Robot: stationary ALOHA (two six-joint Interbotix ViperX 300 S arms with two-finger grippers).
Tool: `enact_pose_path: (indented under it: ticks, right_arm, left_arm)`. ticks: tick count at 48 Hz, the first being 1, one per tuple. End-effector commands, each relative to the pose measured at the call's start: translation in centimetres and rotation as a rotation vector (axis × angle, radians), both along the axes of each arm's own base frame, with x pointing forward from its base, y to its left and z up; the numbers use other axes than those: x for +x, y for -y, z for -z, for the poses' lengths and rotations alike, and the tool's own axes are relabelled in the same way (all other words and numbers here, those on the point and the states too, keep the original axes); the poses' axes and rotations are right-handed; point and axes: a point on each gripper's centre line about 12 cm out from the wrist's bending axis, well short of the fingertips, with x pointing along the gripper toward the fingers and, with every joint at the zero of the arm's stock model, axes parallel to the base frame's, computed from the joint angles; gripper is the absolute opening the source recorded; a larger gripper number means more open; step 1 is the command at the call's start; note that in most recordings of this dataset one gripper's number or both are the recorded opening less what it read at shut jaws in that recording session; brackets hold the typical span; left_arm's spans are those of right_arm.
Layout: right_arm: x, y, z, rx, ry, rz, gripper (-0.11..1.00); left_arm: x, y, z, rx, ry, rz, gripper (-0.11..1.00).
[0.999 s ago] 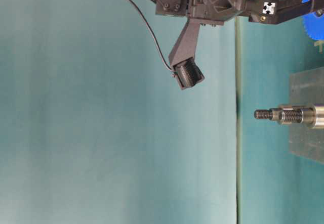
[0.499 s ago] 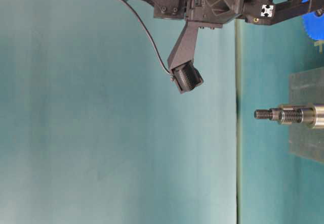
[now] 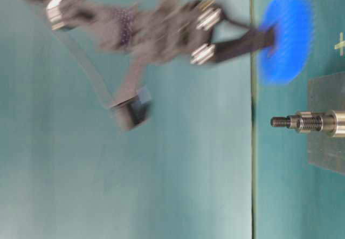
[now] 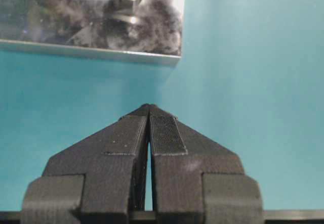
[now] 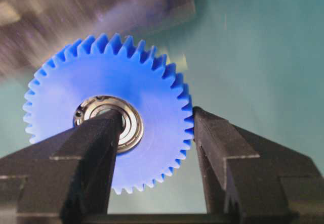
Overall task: Fit the large gear onto the shaft.
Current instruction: 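Lift the blue gear with the right gripper over the upper shaft, then lower the gear's bearing onto the upper shaft with the right gripper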
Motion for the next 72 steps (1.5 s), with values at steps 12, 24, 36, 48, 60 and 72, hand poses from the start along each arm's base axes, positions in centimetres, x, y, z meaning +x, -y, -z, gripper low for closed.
enact_pose_path:
  ticks: [12, 24, 36, 48, 60, 72]
  right_arm:
    - [4.2, 2.0, -2.2, -0.018, 0.084, 0.017, 0.48]
    - [6.5, 2.7, -1.4, -0.016, 0.043, -0.017, 0.48]
    - [7.0, 2.6, -1.7, -0.005, 0.027, -0.037, 0.48]
    - [7.1, 2.6, -0.9, -0.002, 0.014, -0.036, 0.48]
    - [7.0, 2.6, -0.8, 0.001, 0.007, -0.035, 0.48]
    - [6.8, 2.5, 0.0, 0.024, -0.035, -0.032, 0.48]
  left_arm:
    - [0.5, 0.1, -0.8, -0.003, 0.031, 0.002, 0.0]
    - [0.4, 0.2, -0.7, -0.004, 0.031, 0.003, 0.0]
    - [0.2, 0.1, -0.5, -0.004, 0.024, 0.003, 0.0]
    - [0.3, 0.1, -0.7, -0.005, 0.043, 0.001, 0.0]
    - [0.2, 0.1, -0.5, -0.005, 0.044, 0.003, 0.0]
    - [0.1, 0.1, -0.5, -0.005, 0.046, 0.001, 0.0]
